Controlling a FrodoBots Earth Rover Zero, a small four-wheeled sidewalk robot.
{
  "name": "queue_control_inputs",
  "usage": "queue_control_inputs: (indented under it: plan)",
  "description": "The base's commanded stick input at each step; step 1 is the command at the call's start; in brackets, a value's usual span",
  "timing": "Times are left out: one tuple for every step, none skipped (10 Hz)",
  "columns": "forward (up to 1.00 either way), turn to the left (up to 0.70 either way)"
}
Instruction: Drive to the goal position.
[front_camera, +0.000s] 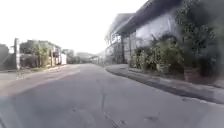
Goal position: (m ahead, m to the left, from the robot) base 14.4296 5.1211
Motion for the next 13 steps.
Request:
queue_control_inputs:
  plan:
    - [0.98, 0.0]
    - [0.98, 0.0]
    - [0.98, 0.0]
    - [0.98, 0.0]
    - [0.98, 0.0]
    - [0.98, 0.0]
    - [0.98, 0.0]
    - [0.98, 0.0]
    - [0.98, 0.0]
    - [0.98, 0.0]
    - [0.98, 0.0]
    - [0.98, 0.0]
    - [0.98, 0.0]
